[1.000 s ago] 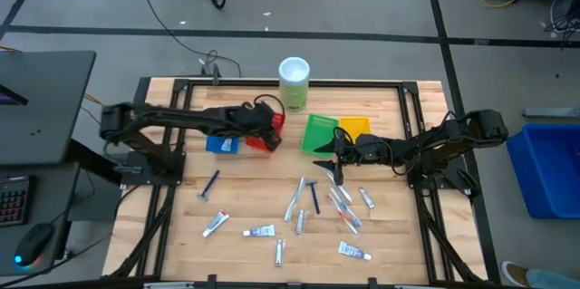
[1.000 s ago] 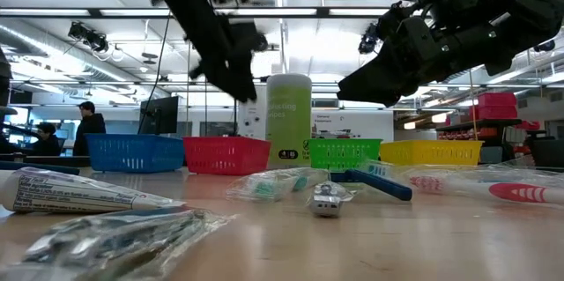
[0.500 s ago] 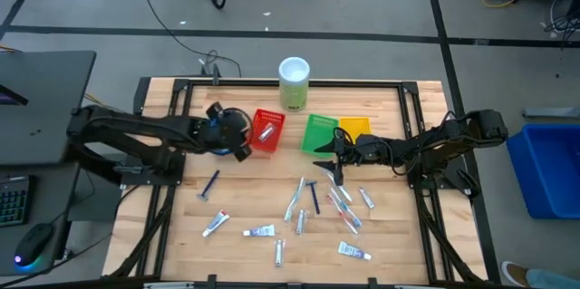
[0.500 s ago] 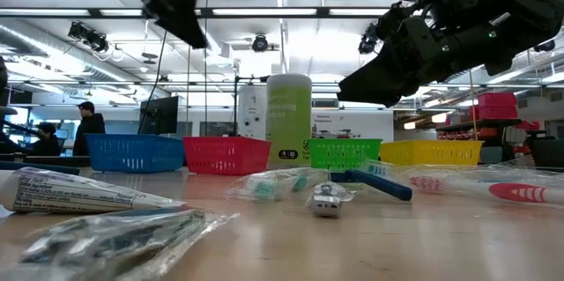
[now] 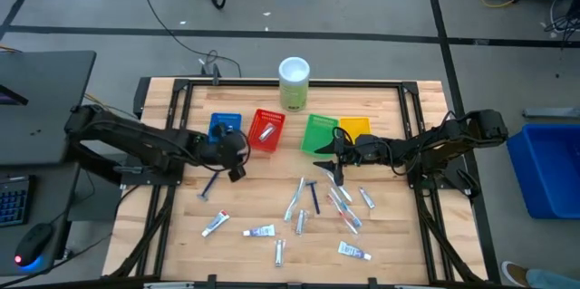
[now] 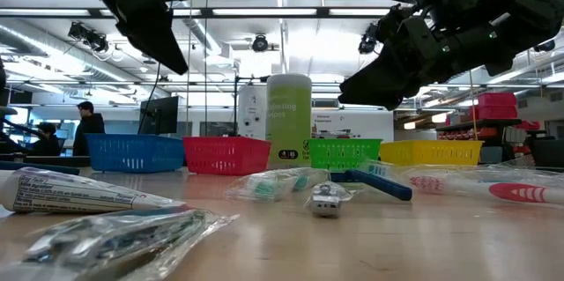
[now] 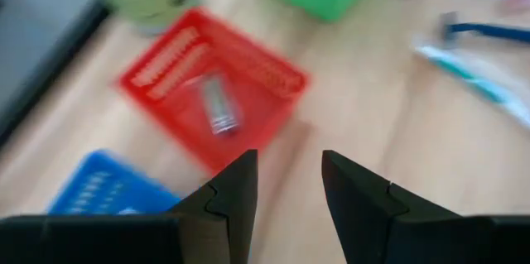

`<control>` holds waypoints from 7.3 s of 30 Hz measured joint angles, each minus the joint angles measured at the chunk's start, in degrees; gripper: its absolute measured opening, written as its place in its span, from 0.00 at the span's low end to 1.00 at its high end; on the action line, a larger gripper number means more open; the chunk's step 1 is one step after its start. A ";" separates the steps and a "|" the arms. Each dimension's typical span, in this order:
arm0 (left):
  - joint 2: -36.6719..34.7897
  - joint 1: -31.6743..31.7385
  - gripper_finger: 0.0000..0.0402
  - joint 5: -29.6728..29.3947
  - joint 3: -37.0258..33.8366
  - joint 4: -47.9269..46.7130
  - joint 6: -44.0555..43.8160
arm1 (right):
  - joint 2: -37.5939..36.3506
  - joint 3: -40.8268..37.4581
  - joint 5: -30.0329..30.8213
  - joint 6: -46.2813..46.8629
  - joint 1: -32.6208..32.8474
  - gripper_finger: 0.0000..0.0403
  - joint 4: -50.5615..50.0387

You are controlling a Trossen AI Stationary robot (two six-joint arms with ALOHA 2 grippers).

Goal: Pick & Place Travel size toiletries
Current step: Put the blue toothbrush into the green basket, then put the blue razor into the yellow basket

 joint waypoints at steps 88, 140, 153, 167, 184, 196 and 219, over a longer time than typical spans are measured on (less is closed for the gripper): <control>0.01 -0.22 0.36 10.72 -15.62 33.03 6.76 | 2.53 14.27 7.80 29.14 17.88 0.13 -44.12; 0.03 -0.22 0.36 10.70 -15.62 33.30 5.31 | 11.37 22.97 33.54 10.10 -0.77 0.53 -32.45; 0.03 -0.22 0.36 10.71 -15.59 33.16 3.54 | 0.00 24.50 26.83 17.94 7.93 0.47 -53.48; 0.03 -0.22 0.36 7.51 -15.57 33.18 3.53 | -3.19 24.50 11.06 46.65 20.97 0.48 -80.15; 0.05 -1.65 0.36 9.41 -15.57 36.46 0.74 | -2.85 24.47 12.56 48.45 25.61 0.48 -73.74; 5.80 -3.76 0.36 9.36 -15.59 40.17 1.02 | -1.57 24.44 11.84 40.25 25.91 0.51 -66.01; 12.73 -3.59 0.36 11.27 -15.57 60.33 9.27 | -1.51 24.44 0.01 40.79 38.22 0.44 -54.92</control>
